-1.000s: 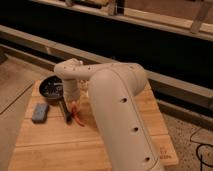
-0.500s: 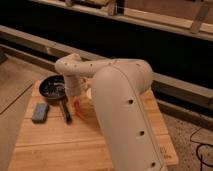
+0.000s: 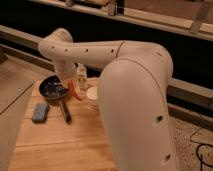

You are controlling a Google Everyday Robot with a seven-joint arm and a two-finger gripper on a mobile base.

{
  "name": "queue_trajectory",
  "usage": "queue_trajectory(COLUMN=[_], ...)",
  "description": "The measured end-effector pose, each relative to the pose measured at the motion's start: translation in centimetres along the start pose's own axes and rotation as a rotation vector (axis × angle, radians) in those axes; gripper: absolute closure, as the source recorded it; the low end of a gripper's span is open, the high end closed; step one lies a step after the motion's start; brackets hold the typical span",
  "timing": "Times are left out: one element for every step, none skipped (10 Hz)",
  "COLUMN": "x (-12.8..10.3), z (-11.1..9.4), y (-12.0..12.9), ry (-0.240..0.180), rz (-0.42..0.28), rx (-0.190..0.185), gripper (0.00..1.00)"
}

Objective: Drag the pepper across the table

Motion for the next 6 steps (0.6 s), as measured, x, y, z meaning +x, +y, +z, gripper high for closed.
queue_trajectory(x=[-1.5, -2.5, -3.8, -4.5, -4.9, -4.7], z=[-3.0, -5.1, -7.5, -9.1, -10.9, -11.9], y=[1.8, 3.7, 6.9, 10.4, 16.5, 20.7], ry=[-0.041, -0.067, -0.094, -0.112, -0.131, -0.137], rz=[-0.054, -0.104, -0.175, -0.249, -0.369, -0.458], rx=[0.015, 0.028, 0.044, 0.050, 0.036, 0.021], gripper=[1.00, 1.00, 1.00, 1.00, 1.00, 1.00])
